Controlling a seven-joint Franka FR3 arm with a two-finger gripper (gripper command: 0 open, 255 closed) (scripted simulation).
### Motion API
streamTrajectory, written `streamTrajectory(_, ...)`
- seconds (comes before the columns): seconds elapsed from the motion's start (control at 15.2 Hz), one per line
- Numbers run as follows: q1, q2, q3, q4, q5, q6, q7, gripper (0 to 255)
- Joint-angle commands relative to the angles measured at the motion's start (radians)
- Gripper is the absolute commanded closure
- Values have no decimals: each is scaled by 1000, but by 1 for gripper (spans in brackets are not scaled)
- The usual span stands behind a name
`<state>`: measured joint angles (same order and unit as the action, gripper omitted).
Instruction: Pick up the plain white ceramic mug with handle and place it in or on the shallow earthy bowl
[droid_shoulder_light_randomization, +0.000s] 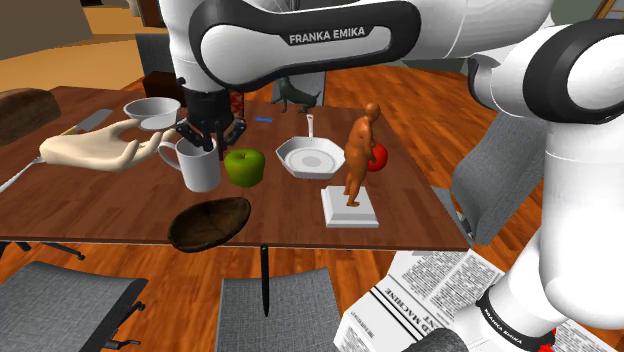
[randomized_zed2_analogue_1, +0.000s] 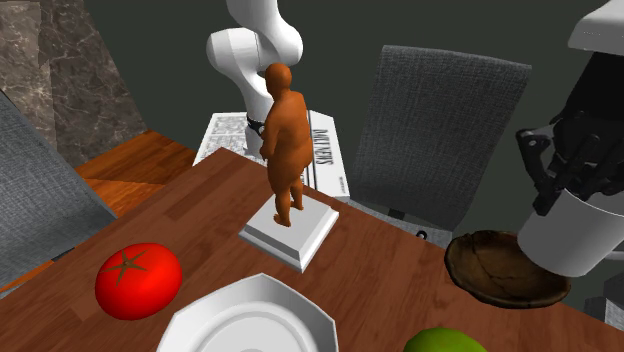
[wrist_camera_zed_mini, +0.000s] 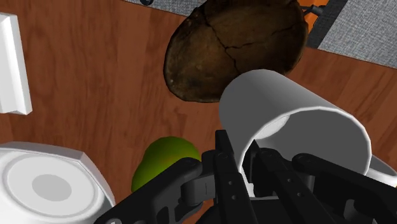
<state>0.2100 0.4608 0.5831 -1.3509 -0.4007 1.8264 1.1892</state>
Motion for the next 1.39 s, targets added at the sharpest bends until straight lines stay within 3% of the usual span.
streamTrajectory(0.0,-8,-3,-1,-36,-1,33,5,255)
streamTrajectory(0.46,-18,9,-9,-126,-16,129,29,255)
streamTrajectory(0.99,-18,9,-9,-126,-16,129,29,255)
streamTrajectory(1.06,-18,9,-9,-126,-16,129,29,0)
streamTrajectory(1.32,-18,9,-9,-126,-16,129,29,0)
